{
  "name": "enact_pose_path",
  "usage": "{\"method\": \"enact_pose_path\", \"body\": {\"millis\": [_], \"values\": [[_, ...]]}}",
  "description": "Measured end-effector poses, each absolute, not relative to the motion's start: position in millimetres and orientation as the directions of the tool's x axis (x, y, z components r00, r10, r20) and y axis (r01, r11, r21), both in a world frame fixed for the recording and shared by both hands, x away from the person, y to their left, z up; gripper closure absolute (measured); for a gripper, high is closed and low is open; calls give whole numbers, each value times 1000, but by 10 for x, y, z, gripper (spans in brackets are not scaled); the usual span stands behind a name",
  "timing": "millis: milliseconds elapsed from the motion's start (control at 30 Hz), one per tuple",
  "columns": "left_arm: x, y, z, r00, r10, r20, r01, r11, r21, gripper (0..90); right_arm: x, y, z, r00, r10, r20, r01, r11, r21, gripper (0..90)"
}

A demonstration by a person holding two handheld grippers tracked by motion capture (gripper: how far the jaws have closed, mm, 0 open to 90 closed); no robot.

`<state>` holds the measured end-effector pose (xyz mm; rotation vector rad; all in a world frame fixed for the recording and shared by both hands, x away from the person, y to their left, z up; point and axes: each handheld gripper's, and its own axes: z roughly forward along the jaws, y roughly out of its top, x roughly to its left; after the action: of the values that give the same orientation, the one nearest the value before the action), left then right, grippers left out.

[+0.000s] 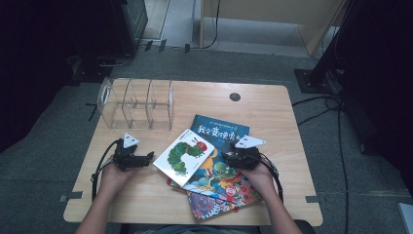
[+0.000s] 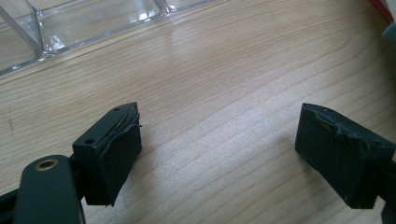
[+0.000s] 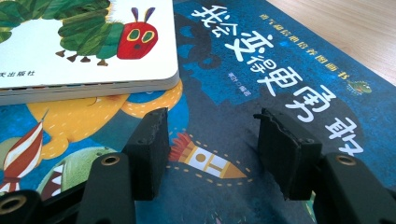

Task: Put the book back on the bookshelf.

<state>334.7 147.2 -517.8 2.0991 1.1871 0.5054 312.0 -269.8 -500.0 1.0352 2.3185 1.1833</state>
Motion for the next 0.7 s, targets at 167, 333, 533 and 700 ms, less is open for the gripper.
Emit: {"method": "enact_pose_path", "body": {"millis": [167, 333, 533, 700], "values": [[3347, 1469, -5178, 509, 860, 10, 603, -365, 710, 149, 3120, -2698, -5000, -677, 736, 27, 454, 388, 802, 432], [3371, 1443, -5121, 515, 857, 11, 627, -385, 677, 196, 3119, -2697, -4999, -676, 737, 26, 454, 388, 802, 432], [3429, 1422, -4960, 573, 815, -90, 677, -409, 612, 427, 3097, -2693, -4973, -663, 747, 48, 479, 373, 795, 520], [3451, 1400, -4807, 584, 793, -173, 698, -382, 606, 456, 3062, -2650, -4942, -666, 739, 99, 512, 357, 781, 590]]}}
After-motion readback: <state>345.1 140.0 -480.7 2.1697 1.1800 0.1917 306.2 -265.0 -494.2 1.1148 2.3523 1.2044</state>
